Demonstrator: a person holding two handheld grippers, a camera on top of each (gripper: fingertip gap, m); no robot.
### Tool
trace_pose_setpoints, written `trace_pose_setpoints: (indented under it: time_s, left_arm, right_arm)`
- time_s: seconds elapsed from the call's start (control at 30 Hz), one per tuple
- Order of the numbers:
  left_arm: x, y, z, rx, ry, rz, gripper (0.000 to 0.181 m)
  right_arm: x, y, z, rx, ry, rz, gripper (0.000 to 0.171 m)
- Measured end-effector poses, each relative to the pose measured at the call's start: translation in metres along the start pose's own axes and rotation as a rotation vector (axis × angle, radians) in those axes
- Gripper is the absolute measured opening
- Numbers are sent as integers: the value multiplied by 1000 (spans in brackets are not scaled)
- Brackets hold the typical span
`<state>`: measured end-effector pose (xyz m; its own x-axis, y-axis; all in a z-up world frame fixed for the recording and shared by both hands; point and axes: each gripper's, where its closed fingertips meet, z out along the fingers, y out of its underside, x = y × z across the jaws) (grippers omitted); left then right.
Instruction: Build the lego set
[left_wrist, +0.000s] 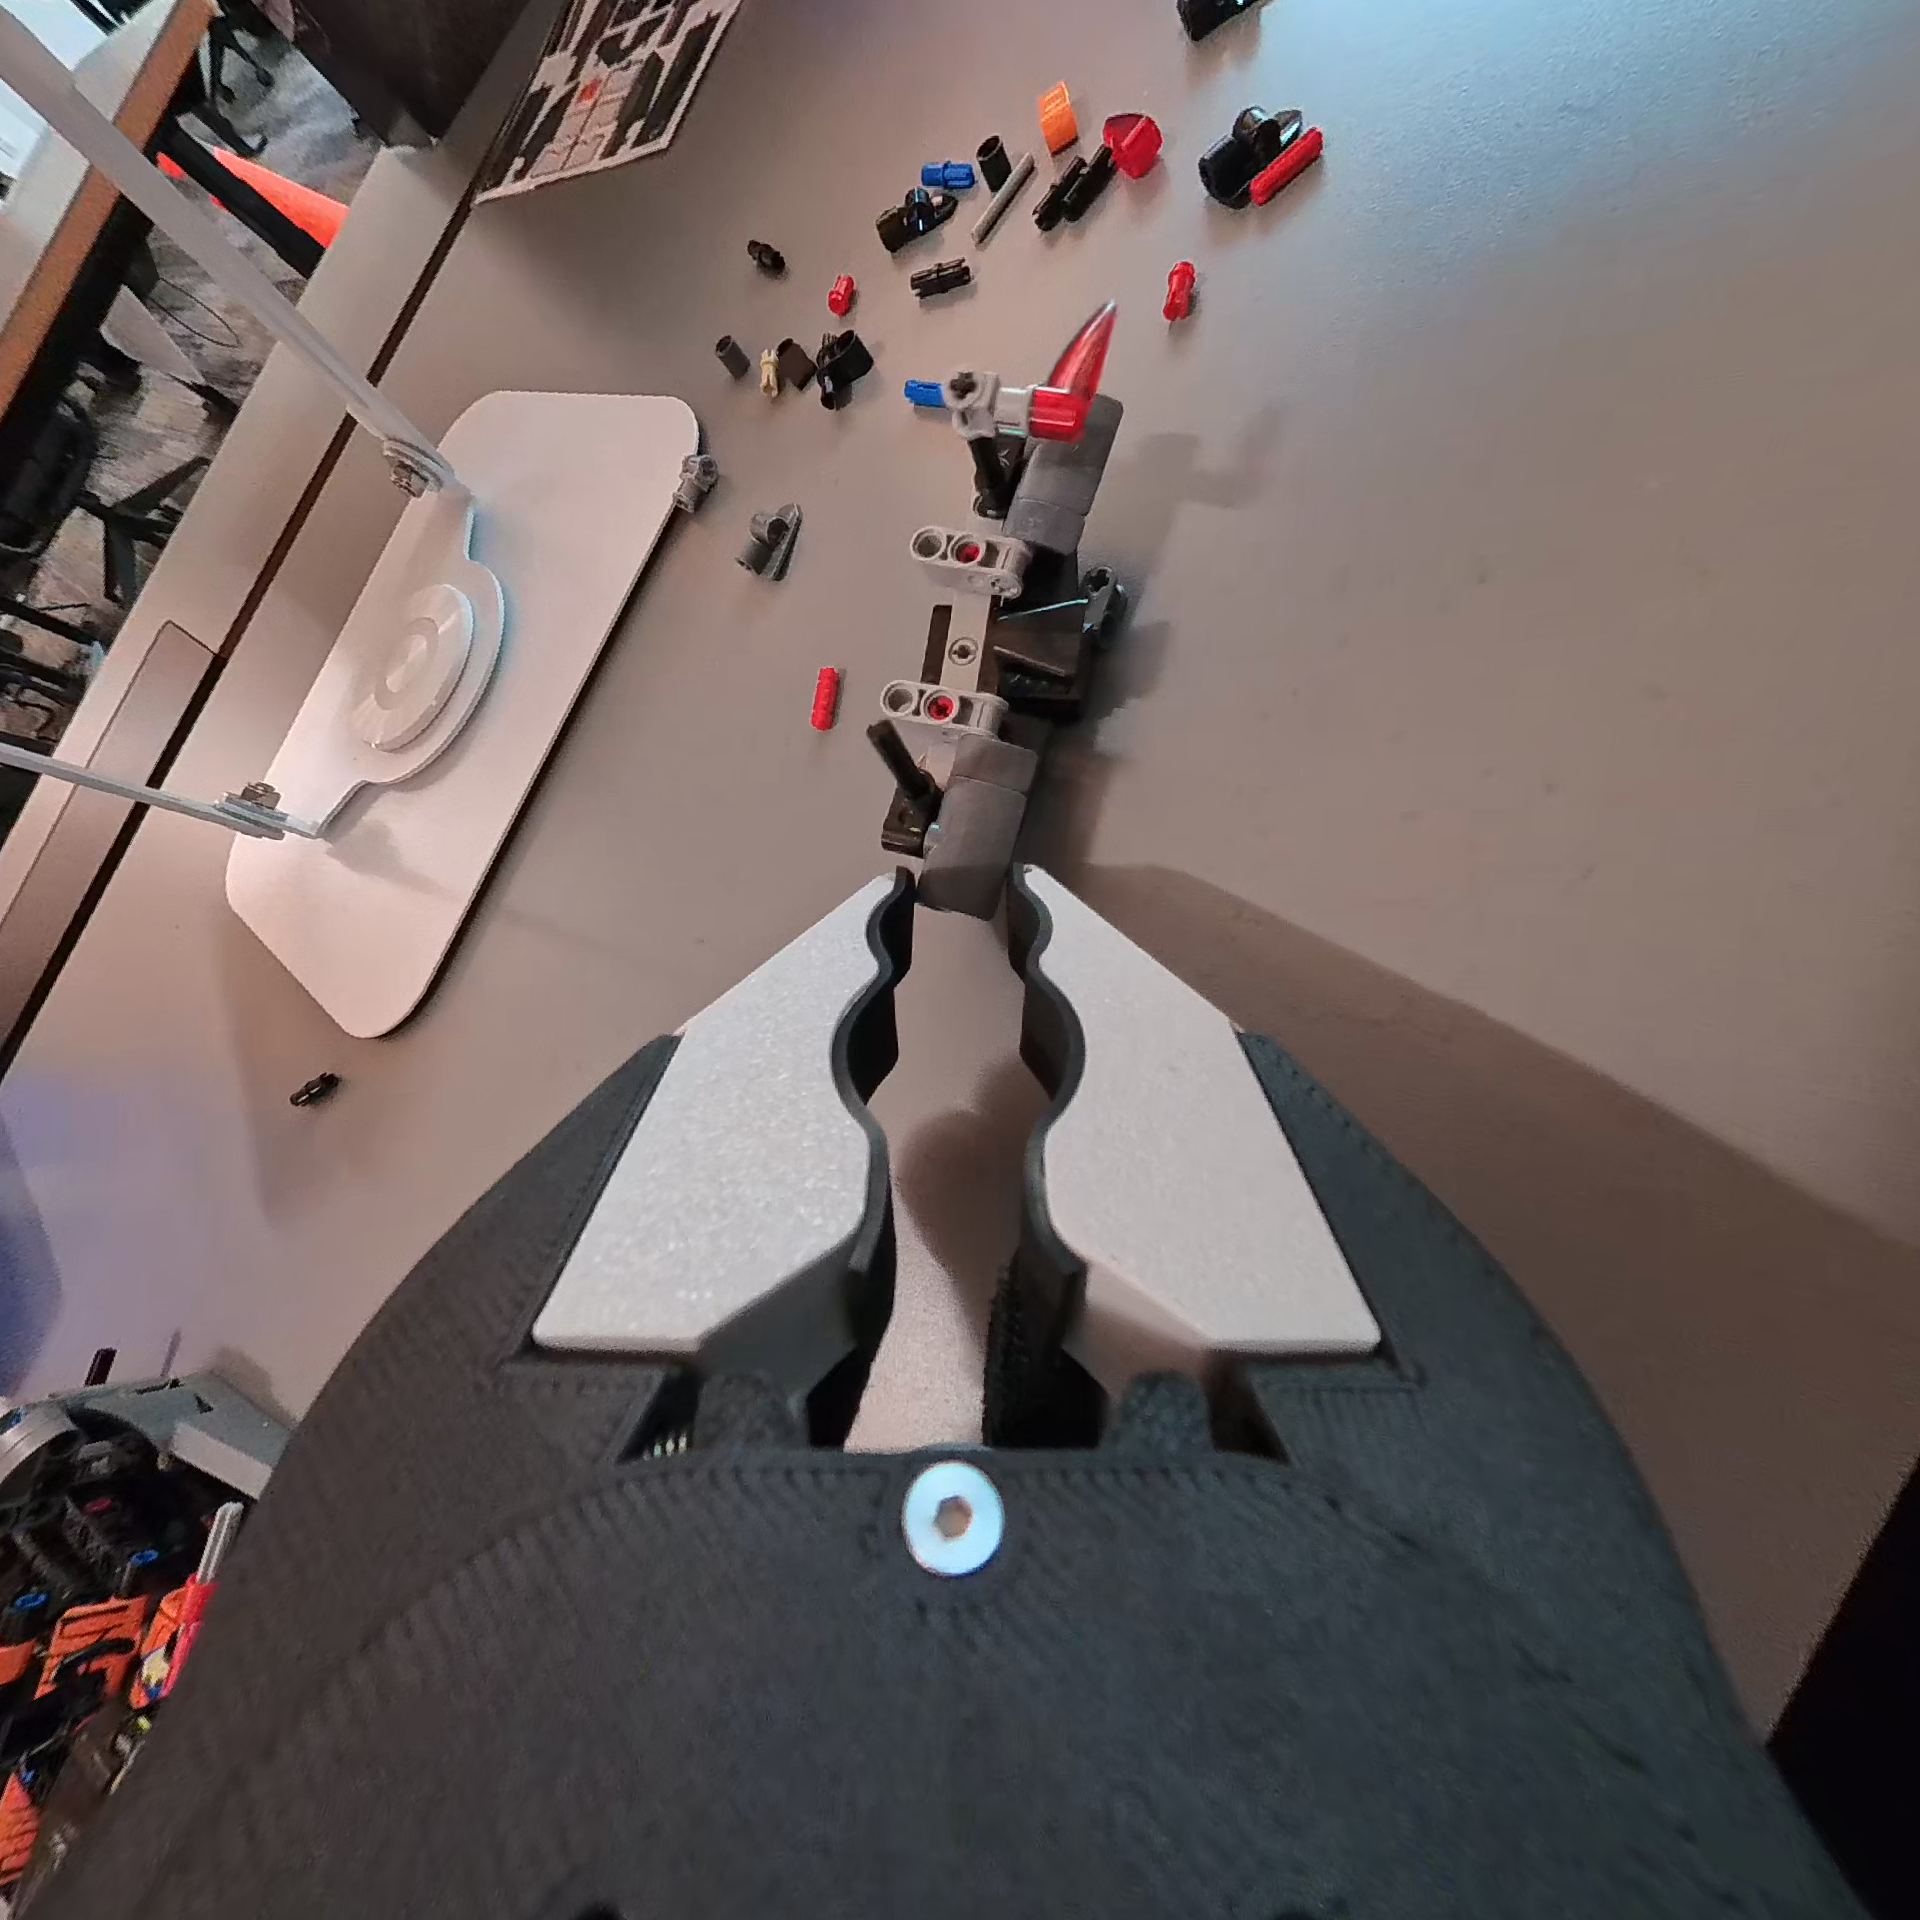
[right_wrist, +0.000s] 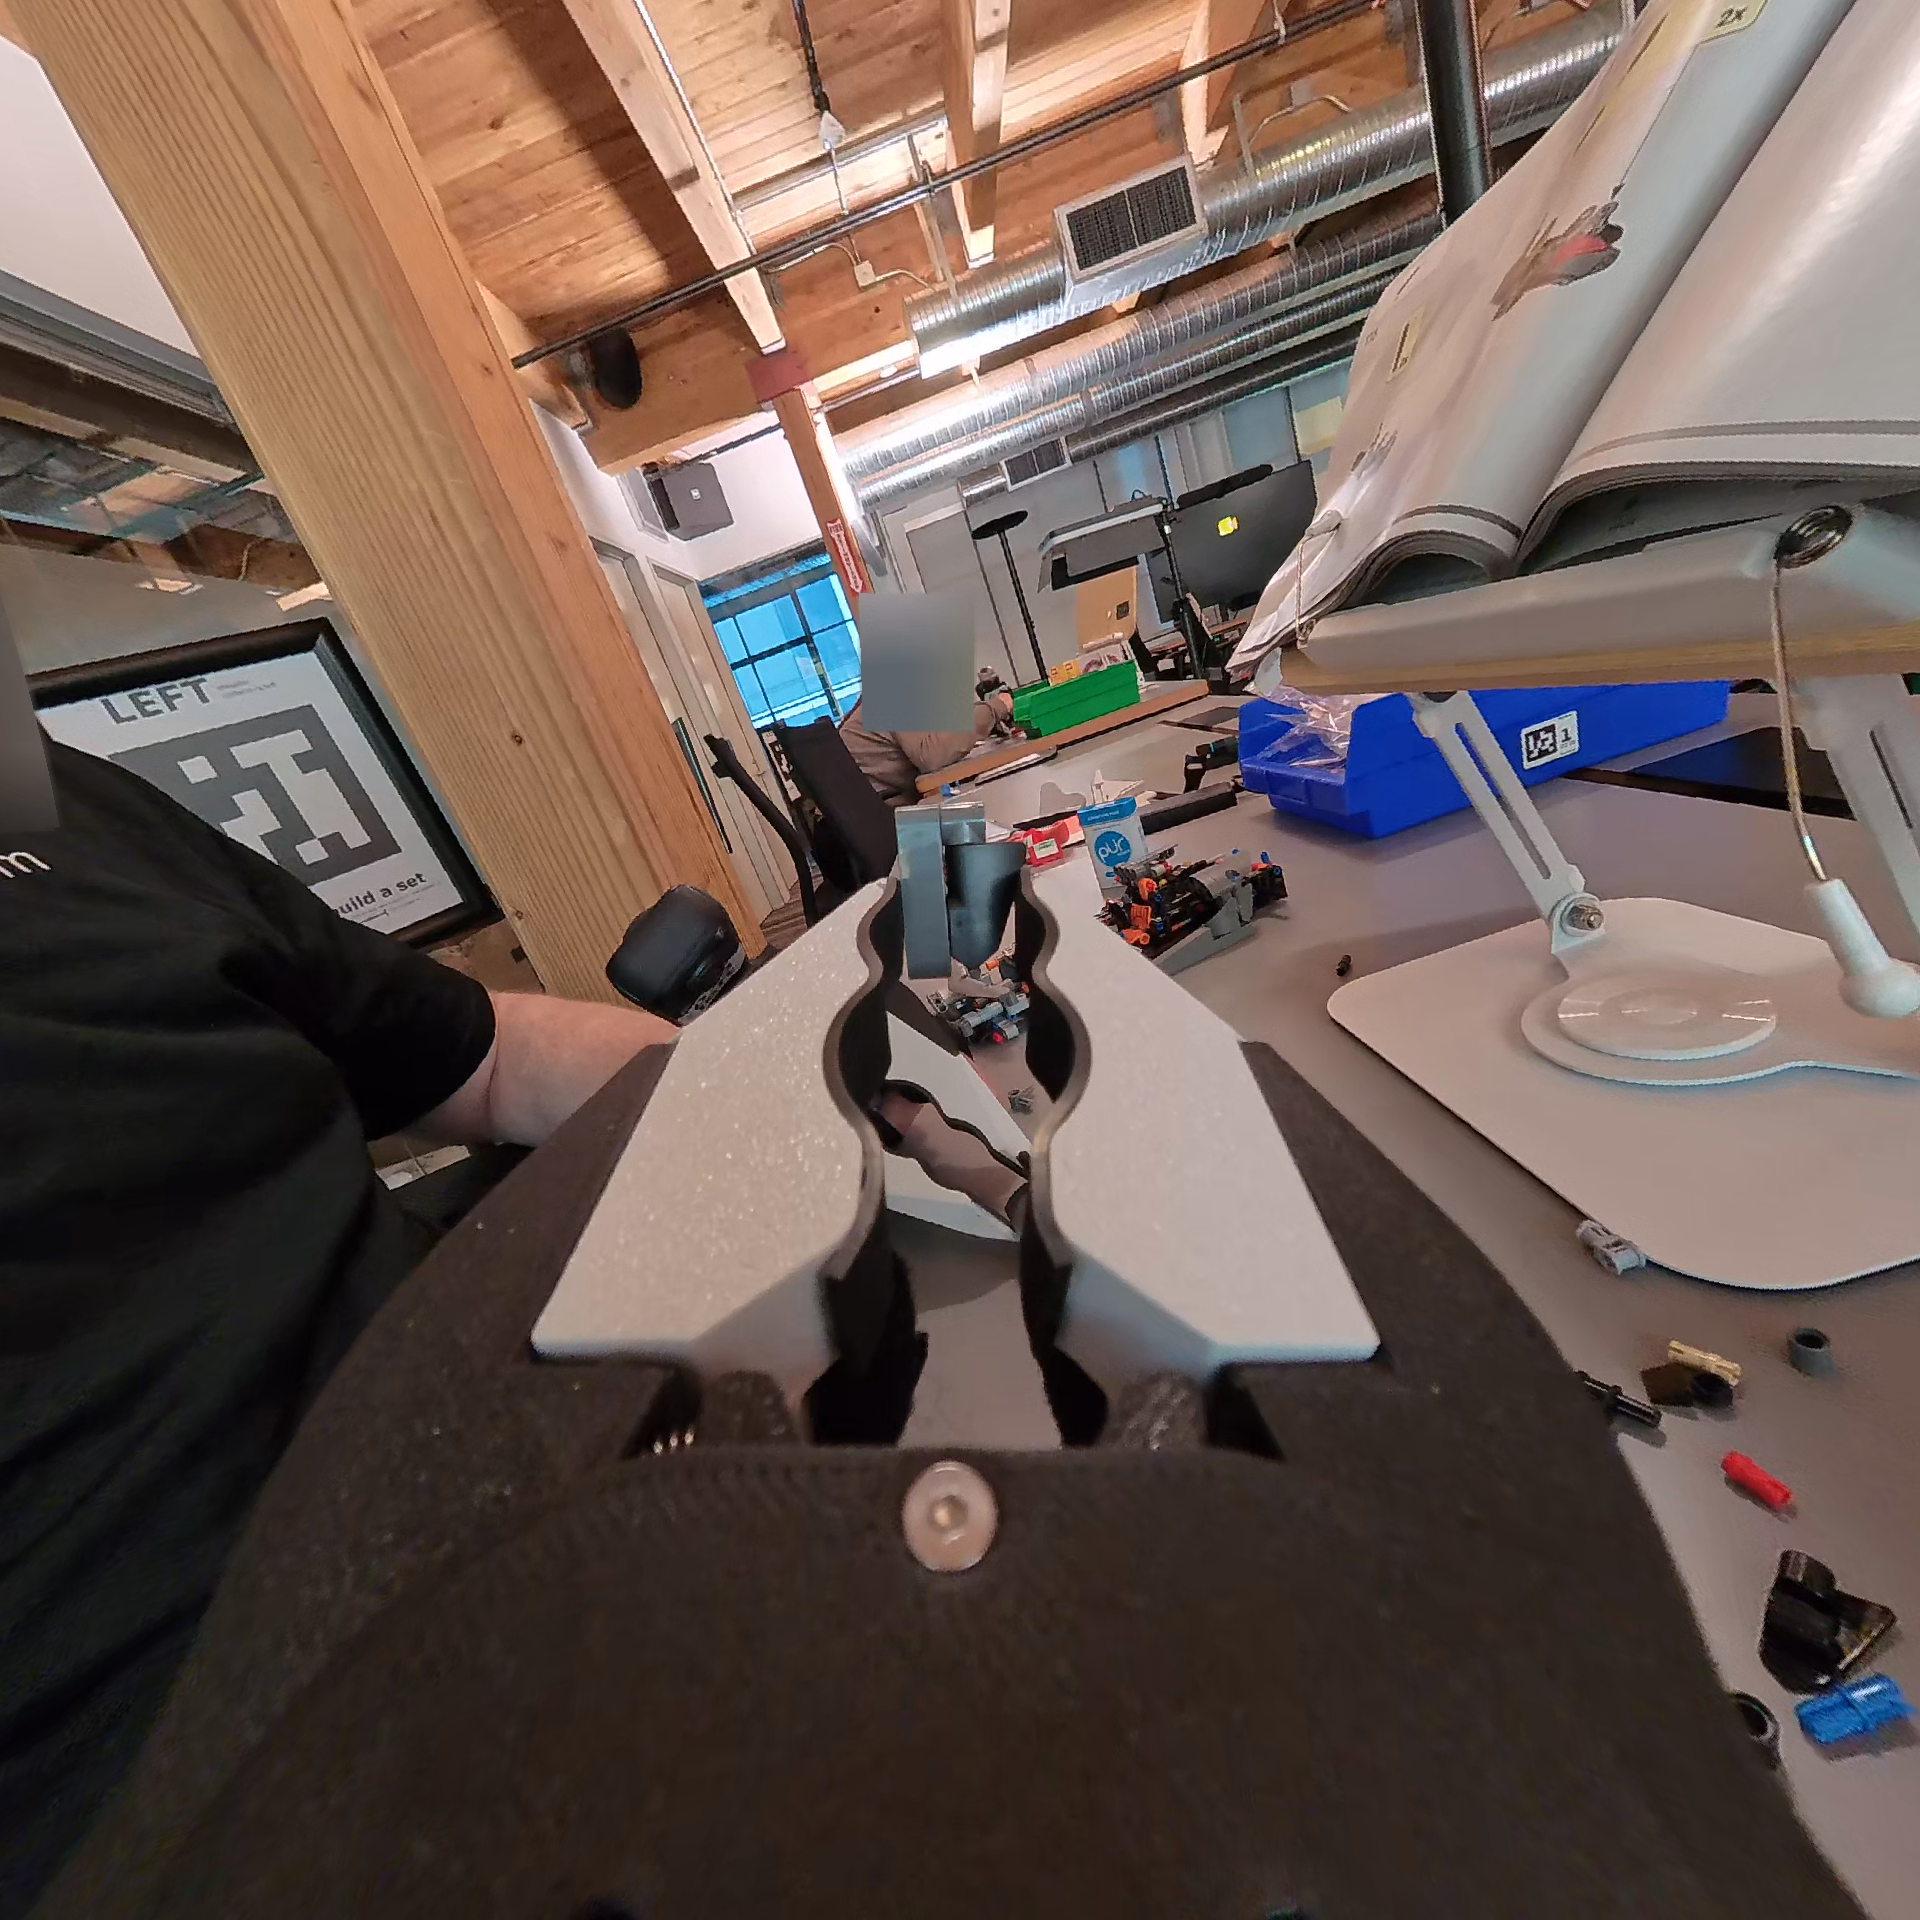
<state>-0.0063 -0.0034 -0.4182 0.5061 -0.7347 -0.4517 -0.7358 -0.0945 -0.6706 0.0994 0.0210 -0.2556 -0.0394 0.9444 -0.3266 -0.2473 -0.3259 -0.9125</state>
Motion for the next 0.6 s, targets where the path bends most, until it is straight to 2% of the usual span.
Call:
trace_pose_setpoints:
  time_s: [0.6]
  left_arm:
    - [-5,-6,-10,39,9,-30,25]
  right_arm:
    - [1,2,2,-27,45,-59,18]
